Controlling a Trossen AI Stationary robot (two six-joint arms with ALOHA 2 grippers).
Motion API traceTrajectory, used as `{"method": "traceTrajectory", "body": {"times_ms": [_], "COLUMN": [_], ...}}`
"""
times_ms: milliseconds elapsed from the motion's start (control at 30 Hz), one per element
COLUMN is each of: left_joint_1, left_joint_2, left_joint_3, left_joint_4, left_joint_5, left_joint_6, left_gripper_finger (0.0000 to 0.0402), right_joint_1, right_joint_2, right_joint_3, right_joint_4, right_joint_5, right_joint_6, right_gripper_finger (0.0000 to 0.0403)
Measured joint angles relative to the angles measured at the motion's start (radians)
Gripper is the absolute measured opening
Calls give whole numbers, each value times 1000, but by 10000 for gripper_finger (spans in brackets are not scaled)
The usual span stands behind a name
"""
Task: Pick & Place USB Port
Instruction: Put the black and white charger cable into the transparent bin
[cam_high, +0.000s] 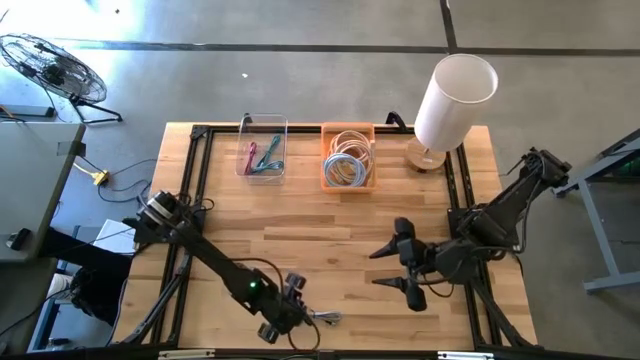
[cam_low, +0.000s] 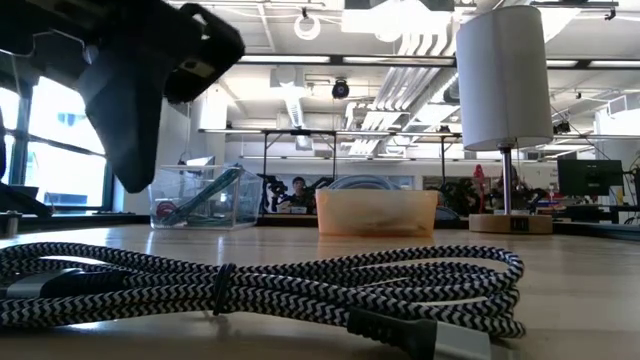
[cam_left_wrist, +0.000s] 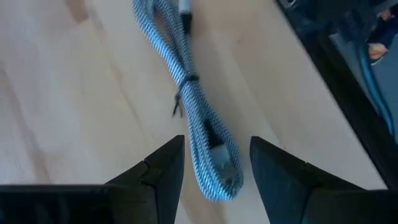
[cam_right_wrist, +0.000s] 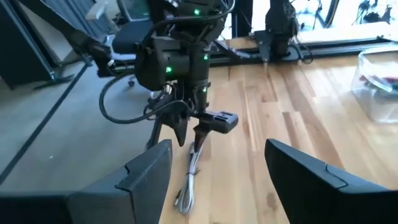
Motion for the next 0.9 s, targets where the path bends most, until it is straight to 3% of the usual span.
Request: {"method": "traceTrajectory", "body": {"times_ms": [433,633,733,900], "left_joint_1": [56,85,90,90], "left_joint_2": [93,103,111,129], "left_joint_3": [57,58,58,59], "left_joint_4": [-45,-41,-40,-37], "left_joint_5": [0,106,131,148], "left_joint_6": [5,-12,-16,-62], "left_gripper_finger": [177,171,136,20], "right_joint_1": [8,8,8,3], "right_joint_2": [-1,-1,-1,-1], "right_joint_3": [-51,-51,-51,-51], "right_joint_4": [1,-2,-16,-23], "right_joint_5": [-46,-46,-46,-41], "right_joint_6": [78,69,47,17], "right_gripper_finger": [249,249,249,249]}}
